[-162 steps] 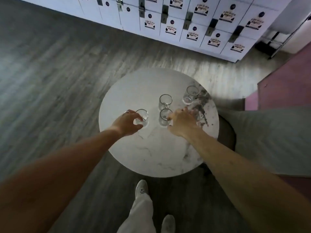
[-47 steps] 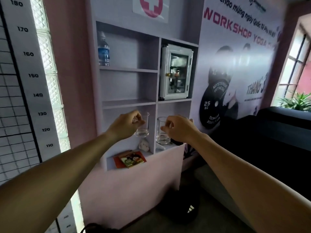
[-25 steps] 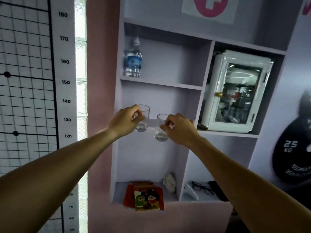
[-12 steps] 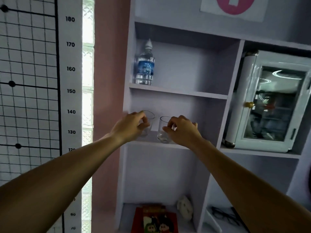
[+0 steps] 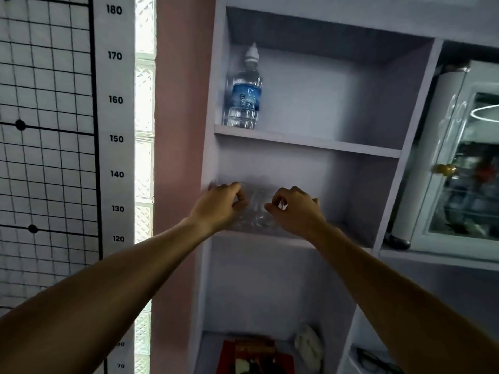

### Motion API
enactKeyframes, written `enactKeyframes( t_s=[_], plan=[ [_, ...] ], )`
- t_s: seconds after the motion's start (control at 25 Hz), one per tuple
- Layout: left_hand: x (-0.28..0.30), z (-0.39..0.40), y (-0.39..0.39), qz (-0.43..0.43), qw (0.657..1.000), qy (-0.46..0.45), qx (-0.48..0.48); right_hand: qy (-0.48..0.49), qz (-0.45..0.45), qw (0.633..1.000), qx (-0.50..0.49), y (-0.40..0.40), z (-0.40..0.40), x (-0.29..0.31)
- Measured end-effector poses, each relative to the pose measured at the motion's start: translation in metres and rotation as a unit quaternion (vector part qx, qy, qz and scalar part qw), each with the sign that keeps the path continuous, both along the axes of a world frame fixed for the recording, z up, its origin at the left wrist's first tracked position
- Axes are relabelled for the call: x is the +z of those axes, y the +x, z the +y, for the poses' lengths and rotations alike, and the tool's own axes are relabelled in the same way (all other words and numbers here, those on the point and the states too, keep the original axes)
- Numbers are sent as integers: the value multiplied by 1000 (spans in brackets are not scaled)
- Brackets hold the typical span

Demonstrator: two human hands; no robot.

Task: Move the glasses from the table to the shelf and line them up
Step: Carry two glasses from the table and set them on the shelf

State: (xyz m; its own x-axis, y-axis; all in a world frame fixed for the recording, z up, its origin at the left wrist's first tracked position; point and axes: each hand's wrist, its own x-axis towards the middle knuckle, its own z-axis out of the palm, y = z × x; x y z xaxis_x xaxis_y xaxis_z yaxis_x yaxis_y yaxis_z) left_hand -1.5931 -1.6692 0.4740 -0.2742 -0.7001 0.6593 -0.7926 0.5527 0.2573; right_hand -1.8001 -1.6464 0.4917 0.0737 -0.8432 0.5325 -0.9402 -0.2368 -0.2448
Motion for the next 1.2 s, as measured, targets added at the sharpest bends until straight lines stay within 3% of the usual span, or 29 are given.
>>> enactKeyframes(
  t_s=[0.24, 0.4, 0.6, 0.8, 1.0, 1.2],
  plan=[
    [3, -9, -9, -24, 997, 10, 79, -1, -22, 999, 44, -3, -24, -3],
    [-3, -6, -13, -17, 992, -61, 110, -3, -117, 989, 94, -4, -31, -6],
    [-13, -1, -20, -48, 984, -120, 118, 34, -154, 981, 114, -9, -35, -15],
    [-18, -2, -21, -77, 986, -61, 134, 39, -174, 976, 122, -9, -42, -17],
    [-22, -4, -28, -49, 990, 37, 129, 43, -191, 971, 136, -5, -46, -17],
    [-30, -13, -29, -33, 989, 53, 131, 28, -186, 971, 146, -2, -50, -17]
  ],
)
